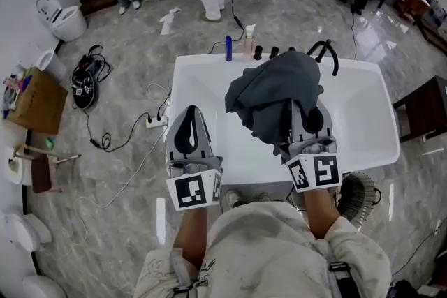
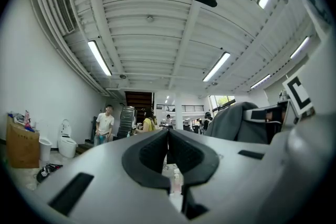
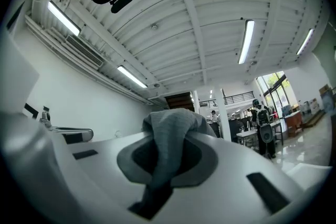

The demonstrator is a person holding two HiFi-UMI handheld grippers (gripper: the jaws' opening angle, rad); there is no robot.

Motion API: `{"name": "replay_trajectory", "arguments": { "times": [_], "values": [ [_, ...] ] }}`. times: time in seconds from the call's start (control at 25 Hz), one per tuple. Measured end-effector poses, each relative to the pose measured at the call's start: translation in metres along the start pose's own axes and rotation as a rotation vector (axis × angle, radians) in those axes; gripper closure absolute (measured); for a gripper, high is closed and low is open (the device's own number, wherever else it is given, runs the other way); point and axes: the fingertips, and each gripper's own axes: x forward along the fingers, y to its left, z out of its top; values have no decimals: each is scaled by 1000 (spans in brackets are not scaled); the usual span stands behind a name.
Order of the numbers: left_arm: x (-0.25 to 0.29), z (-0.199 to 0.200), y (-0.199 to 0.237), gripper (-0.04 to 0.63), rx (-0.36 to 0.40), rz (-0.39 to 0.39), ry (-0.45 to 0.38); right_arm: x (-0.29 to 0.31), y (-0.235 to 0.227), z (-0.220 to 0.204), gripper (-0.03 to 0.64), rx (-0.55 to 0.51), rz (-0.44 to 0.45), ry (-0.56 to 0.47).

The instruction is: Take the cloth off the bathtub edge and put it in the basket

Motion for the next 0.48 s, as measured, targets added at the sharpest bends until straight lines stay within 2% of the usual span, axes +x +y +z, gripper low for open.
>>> {"name": "replay_trajectory", "arguments": {
  "times": [0.48],
  "values": [
    [30,-25,-65,591,-94,-219,21,-62,-60,-3,597,-75,-249,56]
  ]
}}
